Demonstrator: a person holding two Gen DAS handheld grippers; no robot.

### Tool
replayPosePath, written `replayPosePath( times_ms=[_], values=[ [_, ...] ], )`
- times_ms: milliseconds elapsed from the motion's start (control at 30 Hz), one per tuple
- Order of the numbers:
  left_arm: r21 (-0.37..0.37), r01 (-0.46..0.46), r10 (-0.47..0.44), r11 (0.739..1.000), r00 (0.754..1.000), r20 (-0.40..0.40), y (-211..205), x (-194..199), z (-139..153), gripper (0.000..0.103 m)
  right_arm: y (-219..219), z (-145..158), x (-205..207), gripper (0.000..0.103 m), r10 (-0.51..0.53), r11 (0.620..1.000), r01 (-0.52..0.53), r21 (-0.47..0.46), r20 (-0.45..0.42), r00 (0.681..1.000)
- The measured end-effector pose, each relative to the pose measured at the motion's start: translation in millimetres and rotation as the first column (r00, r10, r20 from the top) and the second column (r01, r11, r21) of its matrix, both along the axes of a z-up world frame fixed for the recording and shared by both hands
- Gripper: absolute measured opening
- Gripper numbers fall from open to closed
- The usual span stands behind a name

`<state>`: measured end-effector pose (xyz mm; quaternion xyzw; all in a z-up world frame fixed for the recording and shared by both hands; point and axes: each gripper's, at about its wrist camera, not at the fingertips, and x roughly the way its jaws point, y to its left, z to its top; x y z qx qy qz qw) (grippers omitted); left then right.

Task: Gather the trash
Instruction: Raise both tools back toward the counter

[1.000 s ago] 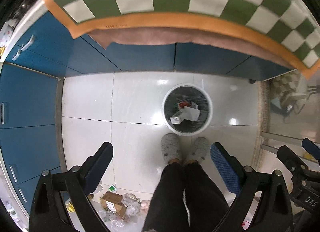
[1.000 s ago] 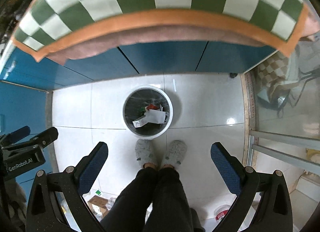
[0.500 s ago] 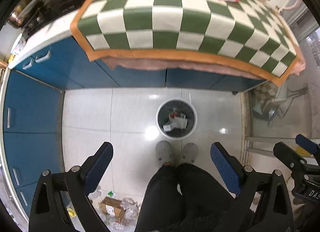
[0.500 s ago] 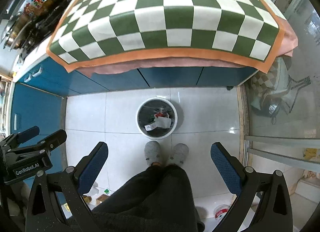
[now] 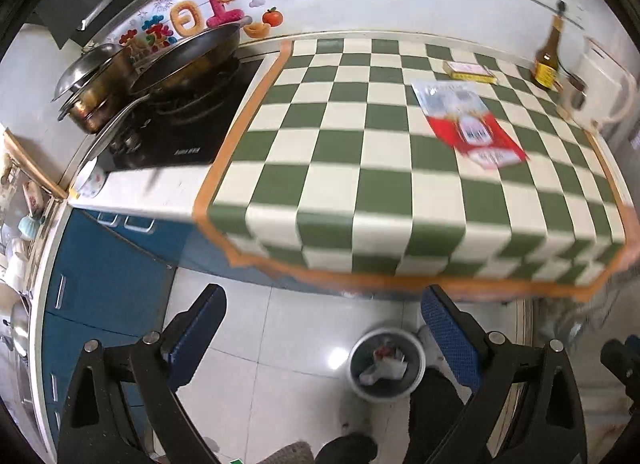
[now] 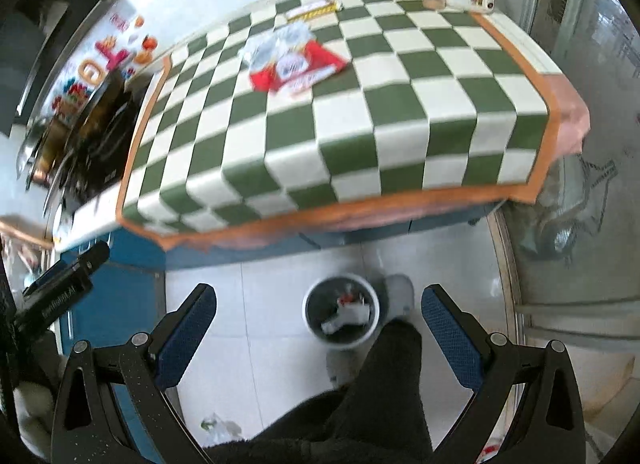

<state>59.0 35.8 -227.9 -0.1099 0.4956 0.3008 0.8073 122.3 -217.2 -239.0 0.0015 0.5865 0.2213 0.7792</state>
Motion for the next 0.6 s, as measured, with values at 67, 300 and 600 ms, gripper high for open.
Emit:
replayPosePath(
  times_ms=[67, 300, 600],
  values=[
    [-0.02, -0.016, 0.016, 1.0, 1.0, -0.002, 14.0, 34.6, -5.0, 0.1, 4.9, -3.6, 35.9, 0.103, -0.005, 1.0, 0.005, 0.009, -0.002, 1.0],
    [-0.185, -0.086, 0.079, 0.979, 0.996, -0.048, 51.6, 154.4, -43.3, 0.1, 51.7, -40.5, 194.8, 0.05, 0.07, 0.995, -0.068, 0.072, -0.017, 0.997],
    [-0.452, -0.124, 0.109, 0.883, 0.992, -0.06, 87.3, 289.2, -111.7, 0.098, 165.4, -131.8, 369.6, 0.006, 0.276, 0.96, -0.268, 0.079, -0.113, 0.954]
  ],
)
